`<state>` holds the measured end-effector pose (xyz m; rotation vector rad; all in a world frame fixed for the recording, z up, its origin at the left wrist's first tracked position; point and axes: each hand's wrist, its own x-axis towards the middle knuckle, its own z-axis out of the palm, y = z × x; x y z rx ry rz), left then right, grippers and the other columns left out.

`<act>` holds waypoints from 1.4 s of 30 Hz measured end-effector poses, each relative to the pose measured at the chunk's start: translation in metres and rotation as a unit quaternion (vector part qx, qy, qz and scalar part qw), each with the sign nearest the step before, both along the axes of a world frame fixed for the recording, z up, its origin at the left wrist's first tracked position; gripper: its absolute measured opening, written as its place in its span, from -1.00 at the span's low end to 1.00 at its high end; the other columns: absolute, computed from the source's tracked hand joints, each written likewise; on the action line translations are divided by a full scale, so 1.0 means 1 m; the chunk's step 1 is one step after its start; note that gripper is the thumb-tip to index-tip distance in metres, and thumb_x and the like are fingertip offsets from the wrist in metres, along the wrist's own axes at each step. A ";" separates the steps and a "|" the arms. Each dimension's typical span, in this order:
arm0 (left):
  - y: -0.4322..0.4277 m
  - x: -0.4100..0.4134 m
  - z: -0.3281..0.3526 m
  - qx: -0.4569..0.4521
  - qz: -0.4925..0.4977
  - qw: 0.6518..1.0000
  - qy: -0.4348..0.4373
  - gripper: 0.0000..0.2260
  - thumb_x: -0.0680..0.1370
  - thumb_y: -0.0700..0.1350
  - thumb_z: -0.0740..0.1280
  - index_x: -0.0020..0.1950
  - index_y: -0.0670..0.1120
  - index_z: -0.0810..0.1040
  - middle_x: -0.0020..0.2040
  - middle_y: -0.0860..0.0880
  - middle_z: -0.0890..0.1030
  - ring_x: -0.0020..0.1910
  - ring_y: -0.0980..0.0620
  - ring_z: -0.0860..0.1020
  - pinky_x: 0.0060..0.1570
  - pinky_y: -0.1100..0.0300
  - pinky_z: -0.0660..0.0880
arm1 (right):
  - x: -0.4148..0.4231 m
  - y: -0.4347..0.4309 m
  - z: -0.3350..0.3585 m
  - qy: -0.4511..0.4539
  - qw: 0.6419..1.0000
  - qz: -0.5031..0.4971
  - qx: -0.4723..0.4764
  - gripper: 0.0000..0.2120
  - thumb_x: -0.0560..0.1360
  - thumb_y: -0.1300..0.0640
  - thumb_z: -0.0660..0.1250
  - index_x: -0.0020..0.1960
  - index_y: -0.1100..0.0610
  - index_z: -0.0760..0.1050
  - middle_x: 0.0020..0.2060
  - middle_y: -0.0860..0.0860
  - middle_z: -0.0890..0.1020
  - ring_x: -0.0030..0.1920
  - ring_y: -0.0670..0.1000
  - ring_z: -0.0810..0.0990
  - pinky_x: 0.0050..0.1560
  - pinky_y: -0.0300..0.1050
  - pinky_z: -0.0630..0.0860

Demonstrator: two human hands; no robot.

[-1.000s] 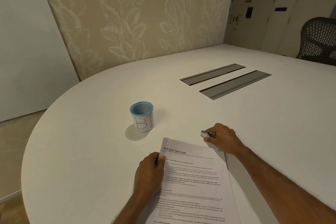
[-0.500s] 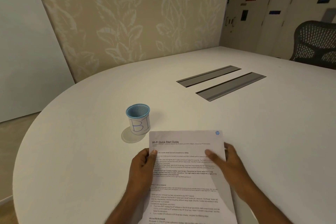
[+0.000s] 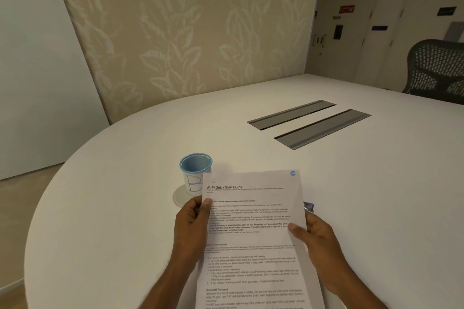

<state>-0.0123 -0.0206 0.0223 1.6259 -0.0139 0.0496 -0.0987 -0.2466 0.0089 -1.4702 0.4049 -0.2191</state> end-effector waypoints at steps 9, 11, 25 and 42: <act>0.013 0.011 -0.004 0.168 -0.001 0.986 -0.017 -0.87 0.56 -0.14 0.36 0.03 0.06 0.65 -0.03 0.09 0.73 -0.16 0.11 0.68 -0.09 0.18 0.63 | 0.028 -0.006 0.000 -0.023 0.996 -0.002 -0.088 -0.81 0.52 0.27 0.32 0.10 0.10 0.54 -0.01 0.01 0.69 -0.04 0.03 0.68 -0.12 -0.14 0.62; 0.013 0.015 -0.002 0.201 0.009 0.979 -0.024 -0.82 0.54 -0.12 0.37 0.12 -0.03 0.67 0.01 0.06 0.72 -0.14 0.09 0.68 -0.05 0.15 0.63 | 0.036 -0.005 -0.002 -0.012 0.990 -0.009 -0.140 -0.81 0.50 0.26 0.35 0.09 0.09 0.52 0.00 -0.01 0.68 -0.02 0.00 0.66 -0.10 -0.18 0.59; 0.020 0.015 -0.021 0.366 0.003 0.930 -0.033 -0.78 0.52 -0.12 0.41 0.12 -0.16 0.67 -0.25 0.15 0.58 -0.23 0.07 0.58 -0.10 0.11 0.56 | 0.025 0.000 -0.008 0.034 0.912 0.041 -0.406 -0.71 0.40 0.20 0.44 0.03 -0.06 0.45 -0.32 -0.22 0.50 -0.31 -0.06 0.57 -0.21 -0.15 0.58; 0.030 0.017 -0.034 0.439 -0.006 0.898 -0.033 -0.80 0.53 -0.08 0.37 0.07 -0.10 0.71 0.03 -0.03 0.68 -0.12 0.03 0.60 -0.10 0.19 0.50 | 0.029 -0.001 -0.024 0.089 0.868 0.092 -0.480 -0.56 0.47 -0.02 0.36 0.32 0.06 0.43 0.05 -0.10 0.38 -0.09 -0.09 0.53 -0.12 -0.33 0.45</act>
